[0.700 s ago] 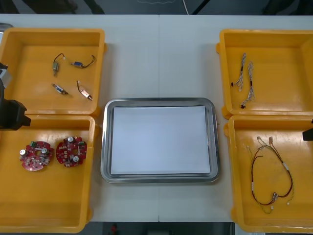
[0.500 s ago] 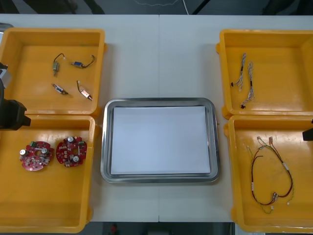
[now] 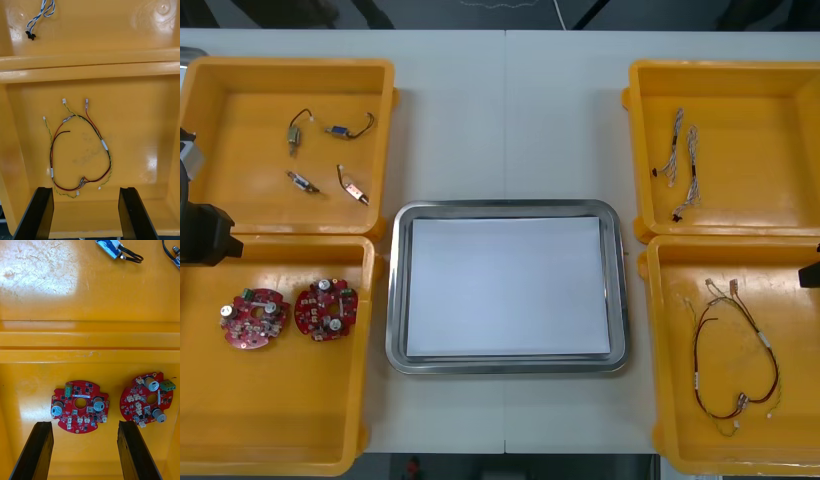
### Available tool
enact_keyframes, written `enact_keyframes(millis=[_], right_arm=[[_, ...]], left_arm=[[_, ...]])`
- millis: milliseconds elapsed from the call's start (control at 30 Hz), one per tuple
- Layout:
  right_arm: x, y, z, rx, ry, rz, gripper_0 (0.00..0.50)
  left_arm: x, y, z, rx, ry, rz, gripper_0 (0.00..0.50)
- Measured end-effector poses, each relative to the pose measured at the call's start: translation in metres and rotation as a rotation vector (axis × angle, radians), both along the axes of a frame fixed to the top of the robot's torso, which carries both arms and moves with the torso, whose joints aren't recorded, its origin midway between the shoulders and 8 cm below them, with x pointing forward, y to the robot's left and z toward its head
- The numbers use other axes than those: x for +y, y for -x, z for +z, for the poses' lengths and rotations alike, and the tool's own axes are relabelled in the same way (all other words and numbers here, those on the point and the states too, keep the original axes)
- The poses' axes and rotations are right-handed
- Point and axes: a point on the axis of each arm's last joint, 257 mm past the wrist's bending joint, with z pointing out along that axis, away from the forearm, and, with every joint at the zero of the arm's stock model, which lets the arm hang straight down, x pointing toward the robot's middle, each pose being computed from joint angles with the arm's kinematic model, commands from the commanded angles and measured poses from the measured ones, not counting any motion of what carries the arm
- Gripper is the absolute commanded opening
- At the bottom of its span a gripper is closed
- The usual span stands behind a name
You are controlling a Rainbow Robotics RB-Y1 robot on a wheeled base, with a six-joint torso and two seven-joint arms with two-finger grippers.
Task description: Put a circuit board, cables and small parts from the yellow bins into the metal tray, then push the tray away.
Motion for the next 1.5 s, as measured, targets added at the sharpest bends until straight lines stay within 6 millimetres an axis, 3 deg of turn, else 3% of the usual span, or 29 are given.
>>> enact_keyframes(millis=[1500], right_arm=[[0.0,0.0,0.0,0.0,0.0,0.0,0.5]], left_arm=[[0.0,0.0,0.0,0.0,0.0,0.0,0.5]])
